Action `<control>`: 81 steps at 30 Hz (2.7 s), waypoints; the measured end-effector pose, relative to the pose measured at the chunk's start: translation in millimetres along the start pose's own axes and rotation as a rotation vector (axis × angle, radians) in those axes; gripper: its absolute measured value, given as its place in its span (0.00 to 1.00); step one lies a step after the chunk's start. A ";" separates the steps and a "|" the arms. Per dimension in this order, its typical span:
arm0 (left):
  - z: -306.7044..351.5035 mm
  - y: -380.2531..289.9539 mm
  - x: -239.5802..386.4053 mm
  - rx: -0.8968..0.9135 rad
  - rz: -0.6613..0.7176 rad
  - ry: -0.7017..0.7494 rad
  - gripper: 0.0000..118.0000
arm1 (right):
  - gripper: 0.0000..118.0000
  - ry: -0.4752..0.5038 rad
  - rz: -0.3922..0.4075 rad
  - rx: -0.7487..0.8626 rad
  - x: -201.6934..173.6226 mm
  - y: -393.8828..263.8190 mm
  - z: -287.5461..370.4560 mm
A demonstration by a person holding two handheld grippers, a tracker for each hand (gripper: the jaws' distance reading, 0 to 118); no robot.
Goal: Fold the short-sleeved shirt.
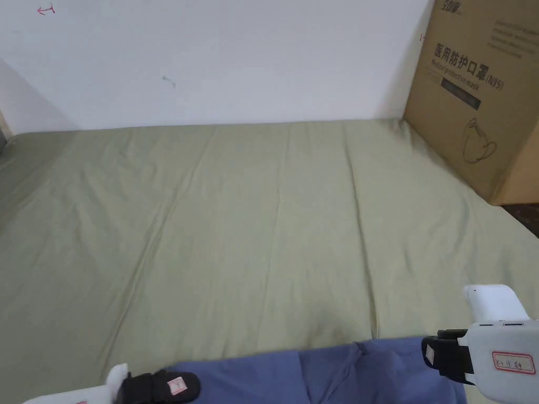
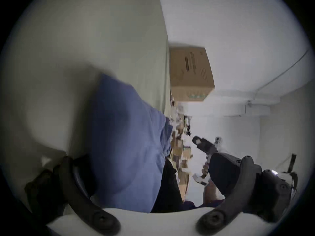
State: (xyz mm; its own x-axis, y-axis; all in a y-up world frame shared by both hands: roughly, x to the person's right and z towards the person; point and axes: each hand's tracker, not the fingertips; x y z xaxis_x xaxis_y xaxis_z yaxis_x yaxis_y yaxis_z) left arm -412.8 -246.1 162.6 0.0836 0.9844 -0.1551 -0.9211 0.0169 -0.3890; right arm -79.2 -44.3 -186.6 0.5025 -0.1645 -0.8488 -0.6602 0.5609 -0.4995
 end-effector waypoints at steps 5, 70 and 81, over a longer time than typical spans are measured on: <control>3.0 7.9 -21.6 0.083 0.026 -0.067 0.83 | 0.00 0.001 0.000 -0.005 0.5 -1.3 1.6; -206.3 -64.5 114.8 -0.140 -0.360 0.612 0.04 | 0.00 0.068 -0.021 0.018 30.6 -16.2 8.9; -53.5 -76.0 201.1 0.227 -0.548 0.553 0.04 | 0.00 0.413 -0.047 0.062 4.0 -12.4 15.0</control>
State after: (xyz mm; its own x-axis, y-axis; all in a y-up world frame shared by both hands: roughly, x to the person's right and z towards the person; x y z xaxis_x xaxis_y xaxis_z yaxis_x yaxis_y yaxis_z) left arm -305.7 -58.9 112.5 0.6667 0.5974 -0.4457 -0.7443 0.5656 -0.3551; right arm -60.6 -39.8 -181.2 0.2565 -0.4958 -0.8297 -0.6011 0.5904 -0.5386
